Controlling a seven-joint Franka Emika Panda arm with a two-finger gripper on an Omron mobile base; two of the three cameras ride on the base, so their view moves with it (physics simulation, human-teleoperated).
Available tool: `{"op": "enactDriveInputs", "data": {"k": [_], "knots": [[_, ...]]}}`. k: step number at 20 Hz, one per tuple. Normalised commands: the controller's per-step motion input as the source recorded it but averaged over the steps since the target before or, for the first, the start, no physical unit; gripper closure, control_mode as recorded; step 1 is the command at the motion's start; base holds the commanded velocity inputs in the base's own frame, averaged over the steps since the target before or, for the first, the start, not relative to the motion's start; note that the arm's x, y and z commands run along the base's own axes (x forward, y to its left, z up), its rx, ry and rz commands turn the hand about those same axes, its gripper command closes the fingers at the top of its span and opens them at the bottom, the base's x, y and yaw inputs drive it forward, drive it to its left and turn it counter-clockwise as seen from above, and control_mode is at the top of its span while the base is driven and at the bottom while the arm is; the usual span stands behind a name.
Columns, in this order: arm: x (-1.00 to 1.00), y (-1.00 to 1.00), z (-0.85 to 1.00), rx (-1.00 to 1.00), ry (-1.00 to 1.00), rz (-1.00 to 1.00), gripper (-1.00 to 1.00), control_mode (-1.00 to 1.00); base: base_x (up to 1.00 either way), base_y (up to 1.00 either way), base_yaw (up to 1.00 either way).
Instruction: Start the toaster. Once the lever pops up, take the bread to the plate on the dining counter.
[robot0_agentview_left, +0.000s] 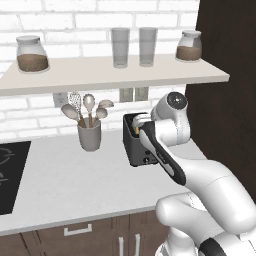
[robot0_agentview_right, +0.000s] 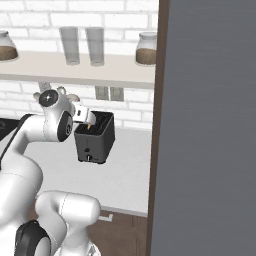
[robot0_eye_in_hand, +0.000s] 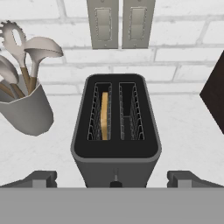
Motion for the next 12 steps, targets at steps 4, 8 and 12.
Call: {"op": "enactDriveInputs", "data": {"k": [4, 8, 12], "knots": [[0.00, 0.00, 0.00, 0.00, 0.00, 0.00, -1.00, -1.00, 0.00, 0.00, 0.00], [0.00, 0.00, 0.00, 0.00, 0.00, 0.00, -1.00, -1.00, 0.00, 0.00, 0.00], [0.00, 0.00, 0.00, 0.00, 0.00, 0.00, -1.00, -1.00, 0.00, 0.00, 0.00]]}}
